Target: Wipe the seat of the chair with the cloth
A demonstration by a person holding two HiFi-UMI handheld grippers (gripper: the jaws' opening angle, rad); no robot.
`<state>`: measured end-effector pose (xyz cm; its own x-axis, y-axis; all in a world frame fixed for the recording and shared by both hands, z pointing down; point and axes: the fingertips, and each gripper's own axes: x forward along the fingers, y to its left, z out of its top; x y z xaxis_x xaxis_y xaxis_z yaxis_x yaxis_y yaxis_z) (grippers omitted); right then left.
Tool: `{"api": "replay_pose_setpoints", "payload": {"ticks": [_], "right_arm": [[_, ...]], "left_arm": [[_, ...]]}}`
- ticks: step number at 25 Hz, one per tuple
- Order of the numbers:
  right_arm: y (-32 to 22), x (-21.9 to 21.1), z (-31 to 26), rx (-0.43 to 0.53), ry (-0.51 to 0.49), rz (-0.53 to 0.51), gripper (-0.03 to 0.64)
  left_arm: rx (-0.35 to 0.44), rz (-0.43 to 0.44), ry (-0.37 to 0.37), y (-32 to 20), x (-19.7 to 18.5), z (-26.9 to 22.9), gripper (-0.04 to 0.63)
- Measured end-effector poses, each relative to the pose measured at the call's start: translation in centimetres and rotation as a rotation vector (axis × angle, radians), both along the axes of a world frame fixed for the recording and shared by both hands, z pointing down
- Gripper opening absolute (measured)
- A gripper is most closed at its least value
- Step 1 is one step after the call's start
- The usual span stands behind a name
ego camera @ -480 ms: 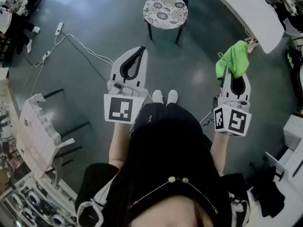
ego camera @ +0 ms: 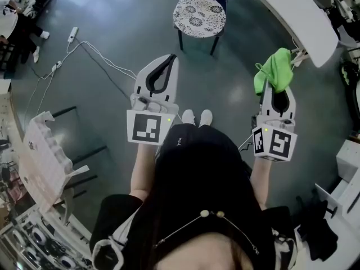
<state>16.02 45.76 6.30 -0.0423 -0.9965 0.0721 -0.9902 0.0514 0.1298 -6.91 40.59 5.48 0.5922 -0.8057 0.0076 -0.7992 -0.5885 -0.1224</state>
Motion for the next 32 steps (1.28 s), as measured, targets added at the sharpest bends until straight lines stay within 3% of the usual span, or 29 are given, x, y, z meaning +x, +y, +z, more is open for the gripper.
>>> {"api": "replay_pose_setpoints", "payload": {"ticks": [12,19,26,32], "right_arm": [[-0.7,-0.6,1.4,-0.036,-0.010,0.028,0.051],[-2.5,-3.0,2.0,-0.053,-0.006,-0.020,0.052],[-8.3,-3.2,2.9,-0.057,-0.014,-0.053,0.052],[-16.6,-0.8,3.3,-0.080,-0.016,-0.074,0.052]], "left_arm": [[-0.006,-0.021,0.001,-0.7,-3.0,0.9,0.005],[-0.026,-0.049,0.008,-1.2,-5.2,1.6,0.005],[-0.034,-0.075,-0.019,-6.3,-5.3,2.2,0.005],[-0.030,-0.090,-0.018,-14.1,-3.1,1.9,0.005]]}}
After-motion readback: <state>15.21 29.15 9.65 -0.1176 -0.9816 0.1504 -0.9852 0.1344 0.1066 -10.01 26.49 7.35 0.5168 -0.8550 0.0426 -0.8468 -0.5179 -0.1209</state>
